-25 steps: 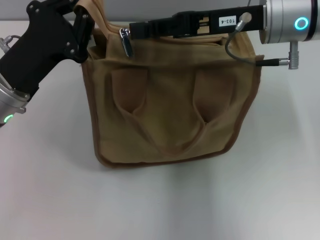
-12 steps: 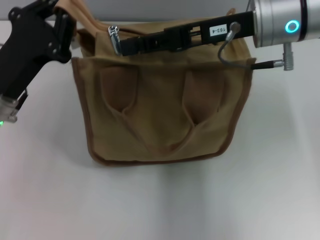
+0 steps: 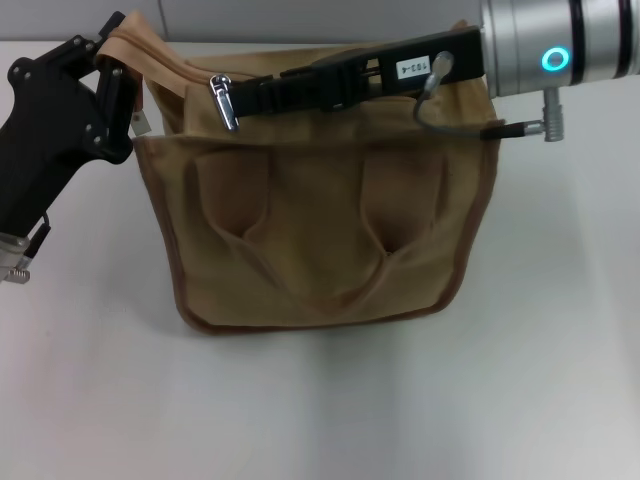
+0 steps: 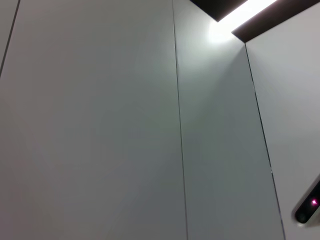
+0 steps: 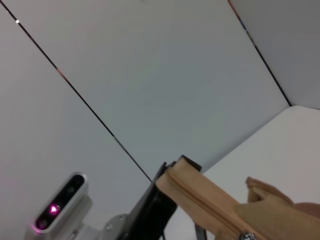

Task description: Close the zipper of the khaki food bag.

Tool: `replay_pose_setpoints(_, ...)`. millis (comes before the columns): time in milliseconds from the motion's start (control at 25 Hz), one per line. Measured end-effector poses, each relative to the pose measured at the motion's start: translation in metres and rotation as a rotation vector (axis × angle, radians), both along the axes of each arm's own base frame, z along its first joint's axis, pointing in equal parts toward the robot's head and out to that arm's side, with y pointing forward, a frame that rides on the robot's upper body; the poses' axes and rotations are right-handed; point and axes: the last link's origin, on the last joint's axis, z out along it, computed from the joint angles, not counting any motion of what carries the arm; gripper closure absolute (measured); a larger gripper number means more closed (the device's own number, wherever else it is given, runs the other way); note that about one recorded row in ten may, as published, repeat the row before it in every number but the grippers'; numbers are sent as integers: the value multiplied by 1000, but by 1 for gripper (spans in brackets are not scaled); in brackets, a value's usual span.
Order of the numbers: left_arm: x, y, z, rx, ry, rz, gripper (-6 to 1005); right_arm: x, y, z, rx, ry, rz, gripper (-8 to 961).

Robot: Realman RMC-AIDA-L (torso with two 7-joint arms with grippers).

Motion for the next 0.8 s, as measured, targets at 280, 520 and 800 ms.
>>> replay_pose_setpoints(280, 10, -2, -3, -12, -37, -52, 973, -10, 0, -13, 7, -41, 32, 539)
replay_pose_setpoints(520, 17, 3, -5, -21, -37, -77, 973, -14, 1, -21, 15, -67, 39, 540)
replay_pose_setpoints(800, 15, 4, -3, -12, -40, -63, 973, -12, 1, -18, 21, -60, 28, 619)
